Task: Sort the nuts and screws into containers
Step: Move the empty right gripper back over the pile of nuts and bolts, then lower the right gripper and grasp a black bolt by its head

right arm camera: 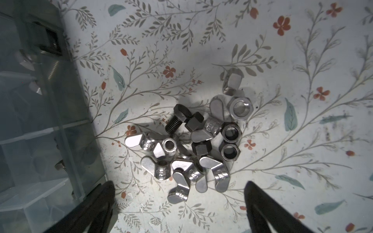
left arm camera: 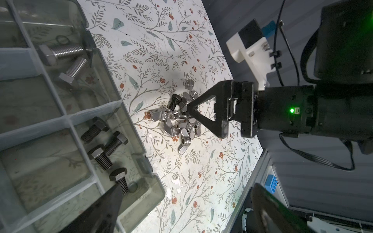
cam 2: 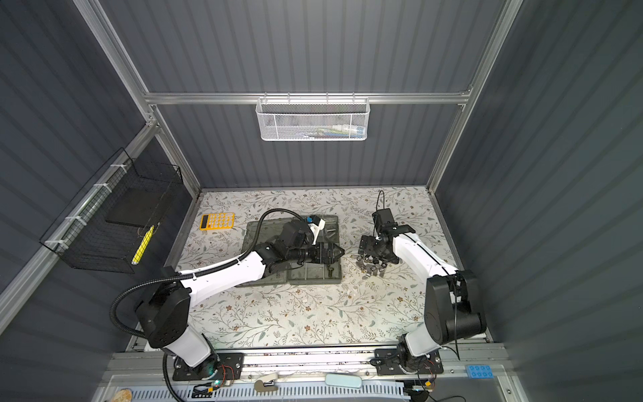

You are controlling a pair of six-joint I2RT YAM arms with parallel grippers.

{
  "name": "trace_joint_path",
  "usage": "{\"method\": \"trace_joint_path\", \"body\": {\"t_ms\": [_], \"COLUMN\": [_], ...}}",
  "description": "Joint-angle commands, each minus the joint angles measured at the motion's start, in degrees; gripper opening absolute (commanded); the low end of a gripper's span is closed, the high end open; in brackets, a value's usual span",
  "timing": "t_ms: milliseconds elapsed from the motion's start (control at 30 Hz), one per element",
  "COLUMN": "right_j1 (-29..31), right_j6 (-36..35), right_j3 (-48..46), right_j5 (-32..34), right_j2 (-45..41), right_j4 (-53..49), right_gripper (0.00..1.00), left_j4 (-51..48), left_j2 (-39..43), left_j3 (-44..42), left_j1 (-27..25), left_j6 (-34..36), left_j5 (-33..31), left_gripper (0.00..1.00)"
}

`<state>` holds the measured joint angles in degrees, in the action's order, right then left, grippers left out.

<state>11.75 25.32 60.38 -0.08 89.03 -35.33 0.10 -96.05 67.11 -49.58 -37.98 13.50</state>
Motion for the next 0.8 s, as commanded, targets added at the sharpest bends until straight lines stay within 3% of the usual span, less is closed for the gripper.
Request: {"method": "trace_joint_path", "body": {"t_ms": [0,467,767], "right_j1": [-0.8,-1.5,-1.4], "right_j6": [-1.1,-2.0,-1.8], "right_j3": [-1.1,4.3,6.3], "right_j5": [-1.4,-3.7,-5.9], "right_j2": [1.9,9.4,13.8], "right_j4": [1.7,2.8,3.4], "right_gripper": [0.98,0.66,0.56], "left_j4": [2.5,4.0,4.7], "left_j2": [-2.2,-8.5,-9.2], "left_j3": [2.0,5.0,4.2], "left_j1": [-0.2,-0.2,-0.1], "left_j6": [0.1,1.2,1.0], "left_j5": [2.7,7.2,8.1], "left_gripper": [1.0,1.0,1.0]}}
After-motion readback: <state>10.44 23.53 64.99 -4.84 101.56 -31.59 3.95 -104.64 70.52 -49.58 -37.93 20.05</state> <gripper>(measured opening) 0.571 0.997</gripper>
